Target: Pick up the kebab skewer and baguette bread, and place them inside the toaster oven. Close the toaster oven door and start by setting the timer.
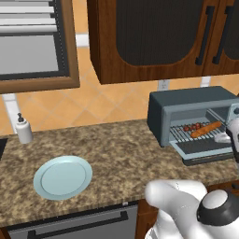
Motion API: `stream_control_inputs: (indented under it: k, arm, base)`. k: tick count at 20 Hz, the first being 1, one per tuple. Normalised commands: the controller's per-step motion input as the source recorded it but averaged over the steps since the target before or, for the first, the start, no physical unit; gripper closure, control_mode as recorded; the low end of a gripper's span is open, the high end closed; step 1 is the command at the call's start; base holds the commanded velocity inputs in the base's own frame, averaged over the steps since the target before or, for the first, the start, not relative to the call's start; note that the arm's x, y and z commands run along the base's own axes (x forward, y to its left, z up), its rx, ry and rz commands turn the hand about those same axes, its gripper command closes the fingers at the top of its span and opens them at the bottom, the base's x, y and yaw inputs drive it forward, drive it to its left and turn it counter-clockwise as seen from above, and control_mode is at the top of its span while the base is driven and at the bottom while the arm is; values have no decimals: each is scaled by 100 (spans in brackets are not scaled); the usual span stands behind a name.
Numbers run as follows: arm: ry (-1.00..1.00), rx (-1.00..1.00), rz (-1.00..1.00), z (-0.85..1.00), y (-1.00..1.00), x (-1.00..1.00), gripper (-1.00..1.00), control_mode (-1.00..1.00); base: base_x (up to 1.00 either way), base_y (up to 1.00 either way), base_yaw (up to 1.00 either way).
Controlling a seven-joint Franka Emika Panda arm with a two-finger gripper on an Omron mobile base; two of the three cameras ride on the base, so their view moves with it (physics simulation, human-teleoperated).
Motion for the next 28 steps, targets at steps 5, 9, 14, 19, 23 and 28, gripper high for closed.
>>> stream_control_inputs:
  k: [5,9,14,19,23,28]
  arm:
    - [-8,-6,7,-22,27,-14,-100,-100]
    - [-17,-2,0,0,11,0,-100,-100]
    - [-18,-9,0,0,0,0,-100,-100]
    - [-9,-6,0,0,0,4,-100,-100]
    - [-2,-1,0,0,1,12,-100,-100]
    - [0,0,0,0,0,16,-100,-100]
  base:
    - [0,0,0]
    - [0,0,0]
    - [0,0,0]
    - [0,0,0]
    - [0,0,0]
    - [0,0,0]
